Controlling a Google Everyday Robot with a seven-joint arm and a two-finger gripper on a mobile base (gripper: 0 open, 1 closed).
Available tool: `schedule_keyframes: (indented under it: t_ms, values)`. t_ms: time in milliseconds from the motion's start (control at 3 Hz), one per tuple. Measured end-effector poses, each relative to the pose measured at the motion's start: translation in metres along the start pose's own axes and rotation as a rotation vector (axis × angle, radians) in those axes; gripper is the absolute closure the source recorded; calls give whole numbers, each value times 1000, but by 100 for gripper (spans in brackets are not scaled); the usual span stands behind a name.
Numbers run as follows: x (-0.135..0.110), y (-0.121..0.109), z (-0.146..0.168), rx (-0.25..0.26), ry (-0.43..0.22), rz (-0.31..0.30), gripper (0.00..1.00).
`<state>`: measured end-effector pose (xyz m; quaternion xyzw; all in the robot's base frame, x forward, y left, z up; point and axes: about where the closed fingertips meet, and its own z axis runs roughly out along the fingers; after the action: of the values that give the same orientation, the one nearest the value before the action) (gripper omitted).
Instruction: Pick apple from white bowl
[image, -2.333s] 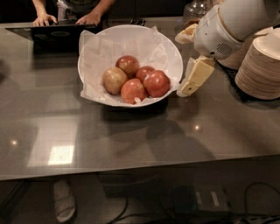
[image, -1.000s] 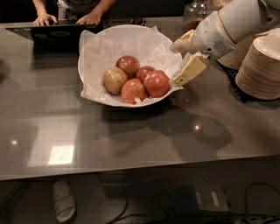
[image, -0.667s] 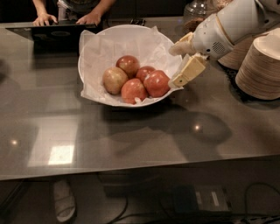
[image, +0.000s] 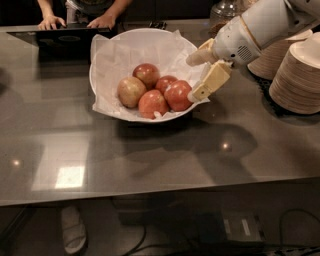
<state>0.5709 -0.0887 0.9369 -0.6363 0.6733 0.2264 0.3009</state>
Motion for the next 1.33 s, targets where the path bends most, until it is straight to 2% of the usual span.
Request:
schedule_keyframes:
  t_ms: [667, 1333]
  values:
    - [0, 3, 18, -54, 9, 18, 23]
    - [5, -3, 29, -65, 24, 36, 24]
